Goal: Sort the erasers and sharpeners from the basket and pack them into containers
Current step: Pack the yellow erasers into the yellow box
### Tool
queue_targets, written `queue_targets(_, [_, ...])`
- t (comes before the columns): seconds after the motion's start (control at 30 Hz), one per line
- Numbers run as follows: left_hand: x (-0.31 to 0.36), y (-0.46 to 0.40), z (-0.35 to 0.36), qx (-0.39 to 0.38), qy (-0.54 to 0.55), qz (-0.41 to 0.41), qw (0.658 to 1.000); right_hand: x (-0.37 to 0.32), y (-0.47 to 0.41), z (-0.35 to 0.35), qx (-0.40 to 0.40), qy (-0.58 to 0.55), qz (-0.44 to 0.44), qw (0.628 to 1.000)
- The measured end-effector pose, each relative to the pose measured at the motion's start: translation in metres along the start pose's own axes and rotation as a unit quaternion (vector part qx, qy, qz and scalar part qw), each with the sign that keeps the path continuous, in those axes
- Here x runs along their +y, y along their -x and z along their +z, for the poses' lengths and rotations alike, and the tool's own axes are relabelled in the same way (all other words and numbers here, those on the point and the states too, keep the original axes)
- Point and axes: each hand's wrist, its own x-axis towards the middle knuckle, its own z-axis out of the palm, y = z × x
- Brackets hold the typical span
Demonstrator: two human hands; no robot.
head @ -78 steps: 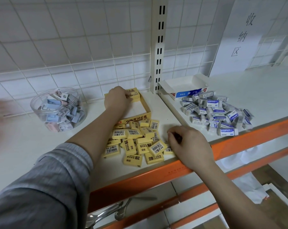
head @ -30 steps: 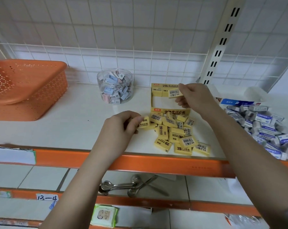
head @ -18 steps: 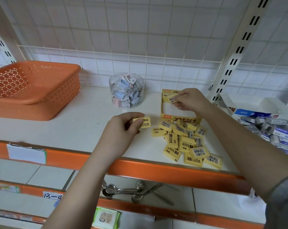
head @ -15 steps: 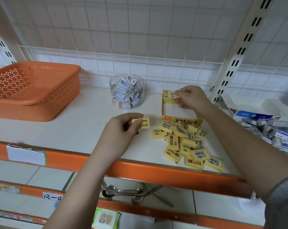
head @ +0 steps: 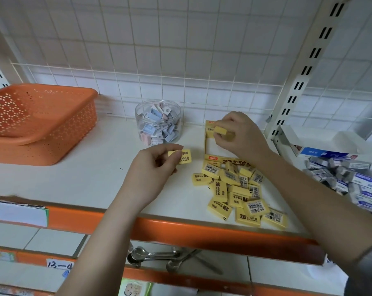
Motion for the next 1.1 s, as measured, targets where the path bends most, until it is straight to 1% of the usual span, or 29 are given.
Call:
queue_targets(0.03, [0.000,-0.001,0.001,0.001,0.000,0.001,1.000,0.000,0.001,0.000,-0.007,0.031,-0.023,0.999])
queue_targets(0.1, [-0.001,-0.002,0.001,0.001,0.007,0.002,1.000,0.000,0.003,0.000,-0.036,0.051,-0.037,0.997])
queue_targets(0.23, [-0.005,-0.005,0.003,-0.005,0.034,0.007,0.999,-0.002,0.004,-0.006,-0.113,0.029,-0.040,0.992])
queue_targets(0.27, [-0.006,-0.006,0.003,-0.006,0.037,0.007,0.999,-0.002,0.005,-0.008,-0.120,0.028,-0.047,0.991])
queue_targets(0.33, [-0.007,-0.006,0.004,-0.007,0.045,0.005,0.999,-0.001,0.007,-0.010,-0.108,0.036,-0.057,0.992])
queue_targets(0.37, [-0.007,-0.006,0.004,-0.007,0.050,0.004,0.999,-0.002,0.007,-0.011,-0.101,0.019,-0.040,0.994])
queue_targets(0.43, [-0.008,-0.006,0.004,-0.009,0.056,0.000,0.998,-0.005,0.008,-0.011,-0.096,-0.049,0.027,0.994])
queue_targets(0.5, [-0.008,-0.006,0.004,-0.011,0.063,-0.003,0.998,-0.009,0.009,-0.011,-0.090,-0.122,0.097,0.984])
queue_targets(0.6, [-0.008,-0.006,0.004,-0.012,0.078,-0.005,0.997,-0.013,0.012,-0.012,-0.091,-0.171,0.142,0.971])
queue_targets(0.87, [-0.008,-0.007,0.007,-0.014,0.088,-0.023,0.996,-0.019,0.011,-0.014,-0.139,-0.133,0.183,0.964])
queue_targets(0.97, [-0.009,-0.009,0.008,-0.019,0.096,-0.034,0.995,-0.021,0.011,-0.016,-0.180,-0.138,0.174,0.958])
queue_targets(1.03, [-0.008,-0.011,0.008,-0.024,0.095,-0.036,0.995,-0.017,0.012,-0.014,-0.200,-0.102,0.162,0.961])
queue_targets(1.1, [-0.005,-0.013,0.007,-0.027,0.095,-0.037,0.994,-0.011,0.013,-0.012,-0.202,-0.063,0.144,0.967])
